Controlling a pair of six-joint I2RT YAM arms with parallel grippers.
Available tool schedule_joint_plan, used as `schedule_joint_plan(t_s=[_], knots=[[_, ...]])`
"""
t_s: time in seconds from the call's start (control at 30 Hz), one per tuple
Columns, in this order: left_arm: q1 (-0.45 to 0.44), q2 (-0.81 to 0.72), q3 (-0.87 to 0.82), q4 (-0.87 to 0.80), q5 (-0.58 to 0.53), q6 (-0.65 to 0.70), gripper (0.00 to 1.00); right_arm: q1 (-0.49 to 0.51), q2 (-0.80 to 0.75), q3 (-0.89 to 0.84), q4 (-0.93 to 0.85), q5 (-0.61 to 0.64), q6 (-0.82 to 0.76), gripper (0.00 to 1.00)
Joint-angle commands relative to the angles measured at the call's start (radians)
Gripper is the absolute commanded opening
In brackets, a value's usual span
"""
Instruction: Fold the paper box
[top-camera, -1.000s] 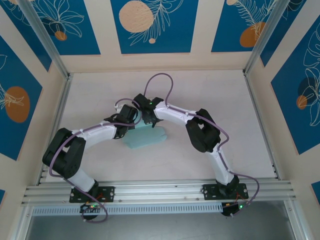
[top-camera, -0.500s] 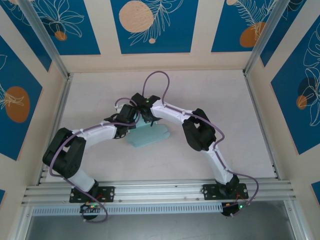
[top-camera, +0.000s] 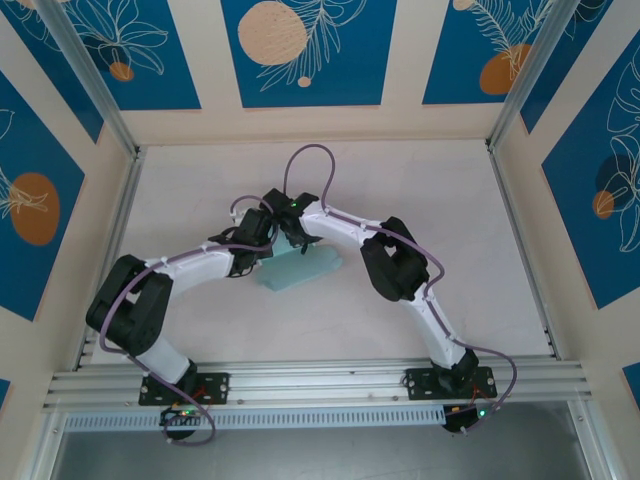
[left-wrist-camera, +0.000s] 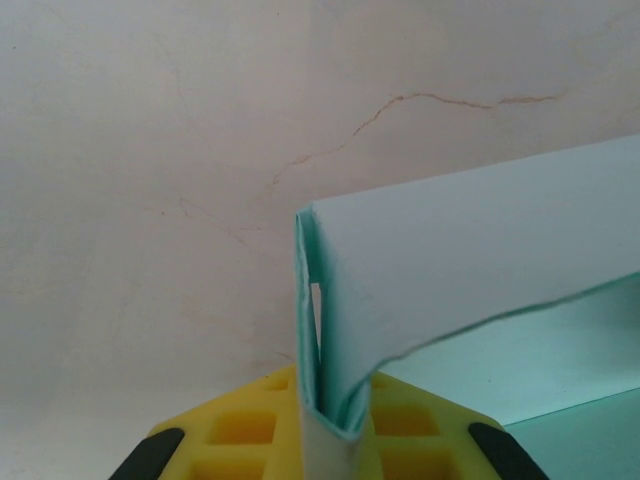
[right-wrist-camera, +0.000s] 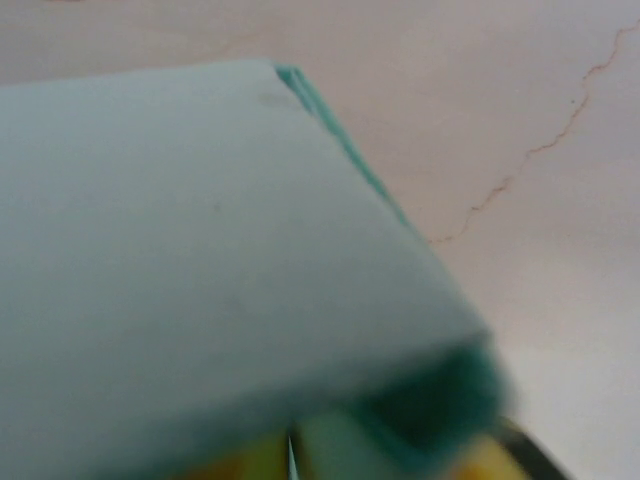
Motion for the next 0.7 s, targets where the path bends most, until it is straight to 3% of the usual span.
schedule_joint_plan(t_s=[0.0,0.1,0.47,0.67], knots=[[0.033,-0.013,0.01,-0.068,-0.144,0.03,0.11,-0.049,0.137,-0.022,-0.225,0.107,-0.023,0.08],[0.032,-0.018,0.01,-0.066,-0.143,0.03,0.11,-0.04,0.175,0.029,-0.26,0.125,-0.012,0.01],[0.032,-0.017,0.02,-0.072,-0.145,0.029,0.12,-0.07,0.247,0.088,-0.431,0.246,0.046,0.04],[0.032,-0.009,0.028,-0.05,-0.121,0.016,0.17,-0.062,0.16,-0.021,-0.314,0.192,-0.023,0.08]])
